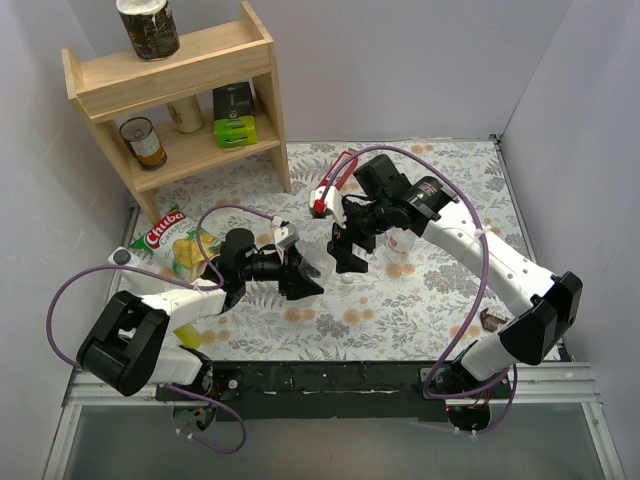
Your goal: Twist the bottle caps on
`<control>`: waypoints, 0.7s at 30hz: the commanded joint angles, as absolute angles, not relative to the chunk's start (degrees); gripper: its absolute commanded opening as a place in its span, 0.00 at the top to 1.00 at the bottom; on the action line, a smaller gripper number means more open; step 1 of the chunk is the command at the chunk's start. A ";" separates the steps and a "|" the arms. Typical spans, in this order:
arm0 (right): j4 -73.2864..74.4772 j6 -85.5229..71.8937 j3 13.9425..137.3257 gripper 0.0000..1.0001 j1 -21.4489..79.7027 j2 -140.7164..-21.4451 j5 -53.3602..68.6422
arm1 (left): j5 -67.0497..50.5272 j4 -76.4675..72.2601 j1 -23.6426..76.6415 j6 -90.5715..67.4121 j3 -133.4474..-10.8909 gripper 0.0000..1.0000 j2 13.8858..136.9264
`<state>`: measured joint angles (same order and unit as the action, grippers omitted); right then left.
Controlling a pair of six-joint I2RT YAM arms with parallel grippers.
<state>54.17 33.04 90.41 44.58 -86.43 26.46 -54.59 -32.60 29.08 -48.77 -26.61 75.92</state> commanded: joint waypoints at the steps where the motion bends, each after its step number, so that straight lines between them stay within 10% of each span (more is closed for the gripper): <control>1: 58.89 30.94 88.51 0.02 44.82 -84.73 26.90 | -51.41 -35.60 27.51 -50.01 -28.13 1.00 75.24; 21: 59.15 55.52 94.75 0.25 46.56 -79.19 25.93 | -57.39 -0.46 27.77 -8.79 -35.77 1.00 73.04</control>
